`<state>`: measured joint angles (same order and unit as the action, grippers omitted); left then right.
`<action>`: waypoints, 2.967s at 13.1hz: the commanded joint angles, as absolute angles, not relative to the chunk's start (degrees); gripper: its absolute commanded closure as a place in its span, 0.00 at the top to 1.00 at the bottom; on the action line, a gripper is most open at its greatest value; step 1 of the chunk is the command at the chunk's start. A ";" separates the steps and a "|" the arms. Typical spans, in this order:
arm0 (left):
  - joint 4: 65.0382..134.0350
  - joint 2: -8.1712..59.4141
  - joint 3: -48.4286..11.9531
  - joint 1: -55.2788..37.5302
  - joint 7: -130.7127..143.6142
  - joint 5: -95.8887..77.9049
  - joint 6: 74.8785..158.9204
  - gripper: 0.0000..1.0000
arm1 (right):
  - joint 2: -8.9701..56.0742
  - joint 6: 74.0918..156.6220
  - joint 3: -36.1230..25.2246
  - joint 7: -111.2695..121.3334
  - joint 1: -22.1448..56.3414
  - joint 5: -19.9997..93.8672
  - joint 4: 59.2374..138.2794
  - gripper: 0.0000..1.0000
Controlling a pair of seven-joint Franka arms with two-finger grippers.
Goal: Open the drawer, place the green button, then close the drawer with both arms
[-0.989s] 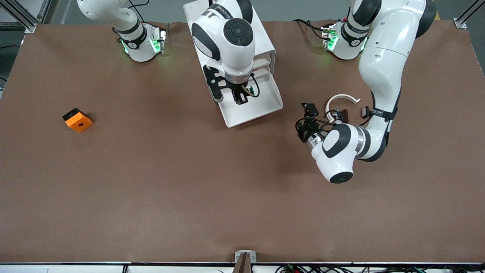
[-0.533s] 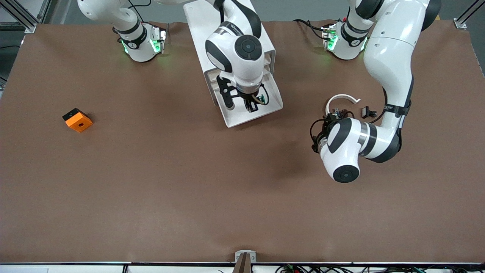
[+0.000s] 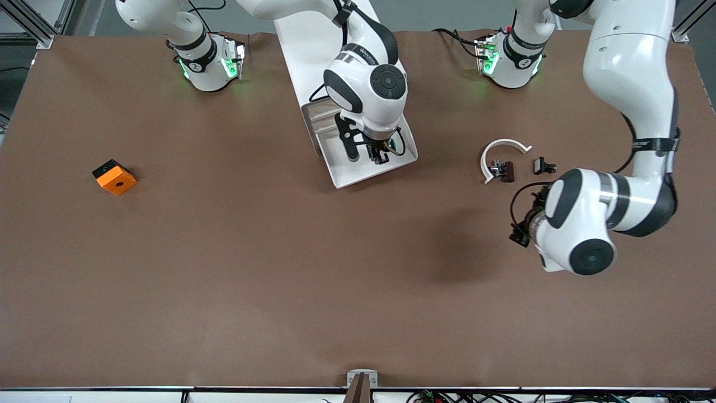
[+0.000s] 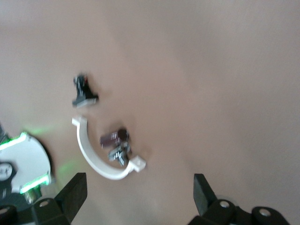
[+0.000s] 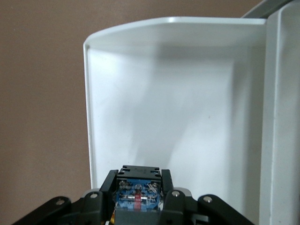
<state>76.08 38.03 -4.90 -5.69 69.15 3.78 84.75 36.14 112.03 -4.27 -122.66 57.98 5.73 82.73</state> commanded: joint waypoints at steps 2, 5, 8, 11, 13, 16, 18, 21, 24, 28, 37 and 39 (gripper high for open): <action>80.66 32.62 -5.01 -2.82 58.21 4.66 87.87 1.00 | 37.35 111.44 -4.75 -125.33 59.32 7.20 81.21 0.00; 84.19 29.10 -2.13 -2.46 45.93 0.02 91.58 1.00 | 38.23 111.53 -4.75 -125.42 59.68 7.47 81.21 0.00; 92.26 23.05 4.89 -6.75 31.94 -4.73 96.65 1.00 | 39.02 111.53 -4.75 -125.42 59.68 7.56 81.30 0.00; 99.20 19.43 14.74 -13.78 15.26 -10.62 103.43 1.00 | 39.72 111.71 -4.75 -125.42 59.68 7.56 81.30 0.00; 102.90 17.06 16.78 -16.34 10.22 -11.60 107.64 1.00 | 39.99 112.93 -4.75 -125.42 59.85 7.65 81.30 0.00; 106.95 15.30 16.87 -17.40 4.50 -13.62 115.99 1.00 | 40.43 113.81 -4.75 -125.33 59.94 7.65 81.30 0.00; 106.96 15.21 16.87 -18.37 5.88 -13.88 116.19 1.00 | 40.78 114.43 -4.66 -125.33 60.03 7.65 81.30 0.00; 107.84 14.50 16.61 -18.72 6.68 -14.85 116.37 1.00 | 41.04 114.87 -4.66 -124.98 60.03 7.65 81.21 0.00; 106.44 15.11 16.18 -19.51 11.40 -9.78 116.54 1.00 | 41.04 114.61 -4.66 -123.32 60.03 7.65 81.21 0.99; 106.52 15.38 14.68 -22.40 18.96 -8.70 119.17 1.00 | 40.61 113.56 -4.66 -119.27 59.68 7.65 79.99 1.00; 106.96 19.15 14.77 -36.37 37.25 -8.61 123.22 1.00 | 39.02 93.02 -4.92 -98.04 52.48 8.35 66.99 1.00; 106.88 19.86 14.77 -38.84 40.24 -8.70 123.84 1.00 | 38.76 89.14 -5.19 -89.95 49.76 8.09 63.99 1.00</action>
<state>106.61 19.45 14.43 -36.85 37.55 -9.85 122.67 39.11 92.65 -5.25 -96.62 52.10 7.06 66.89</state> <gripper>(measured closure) 0.000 0.000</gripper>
